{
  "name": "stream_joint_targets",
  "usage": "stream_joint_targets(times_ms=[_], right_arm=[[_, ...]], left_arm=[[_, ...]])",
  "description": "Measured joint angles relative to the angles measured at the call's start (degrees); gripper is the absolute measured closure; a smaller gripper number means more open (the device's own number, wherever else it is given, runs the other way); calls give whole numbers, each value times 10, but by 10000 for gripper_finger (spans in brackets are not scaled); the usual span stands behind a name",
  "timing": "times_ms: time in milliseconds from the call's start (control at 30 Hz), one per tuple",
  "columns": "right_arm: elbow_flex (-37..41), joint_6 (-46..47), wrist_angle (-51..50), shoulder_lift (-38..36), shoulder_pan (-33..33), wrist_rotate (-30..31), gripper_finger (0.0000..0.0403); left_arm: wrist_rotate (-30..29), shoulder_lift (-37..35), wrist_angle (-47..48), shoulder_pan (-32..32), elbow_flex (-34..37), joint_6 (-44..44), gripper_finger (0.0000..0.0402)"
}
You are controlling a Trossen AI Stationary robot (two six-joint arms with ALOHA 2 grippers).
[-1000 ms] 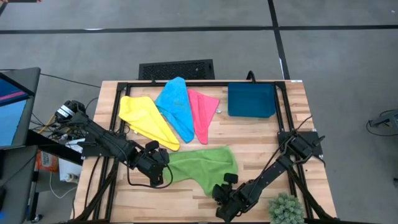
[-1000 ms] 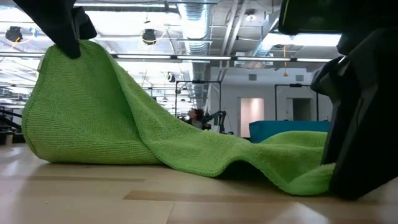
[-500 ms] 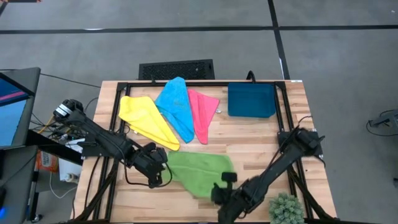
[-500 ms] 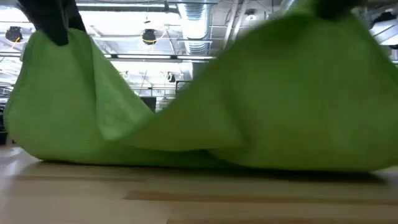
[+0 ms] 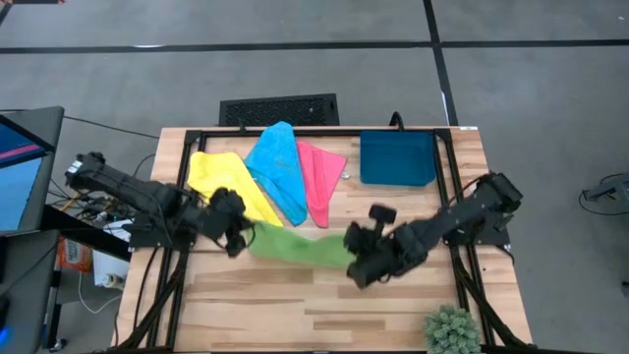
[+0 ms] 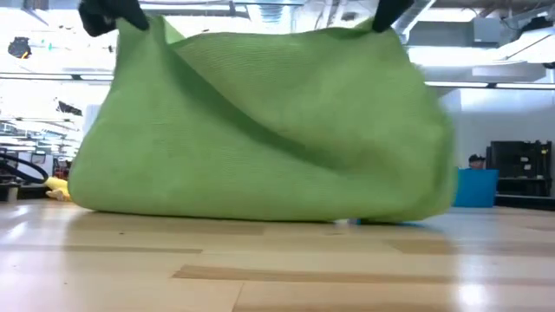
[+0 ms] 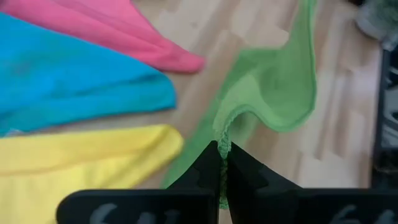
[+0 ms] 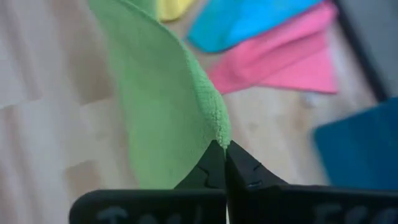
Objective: Fold microfiber towels
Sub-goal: Fold the green microfiber towel
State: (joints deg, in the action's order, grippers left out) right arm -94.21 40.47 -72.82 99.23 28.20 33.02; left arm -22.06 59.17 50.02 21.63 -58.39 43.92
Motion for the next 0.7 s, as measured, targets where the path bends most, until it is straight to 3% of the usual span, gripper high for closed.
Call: stream_joint_targets(times_ms=[267,533,700], right_arm=[[-1,-52,-81,-92,-120,76,399],[-1,-159,-78,-128,-221,110,395],[-2,-192,-57,-140,-259,154,397]], left_arm=[[26,-30,28,-125,-9,-95,401],[-28,-19,103,-239,-127,-241,401],[-40,-14,106,-297,-159,-323,401]])
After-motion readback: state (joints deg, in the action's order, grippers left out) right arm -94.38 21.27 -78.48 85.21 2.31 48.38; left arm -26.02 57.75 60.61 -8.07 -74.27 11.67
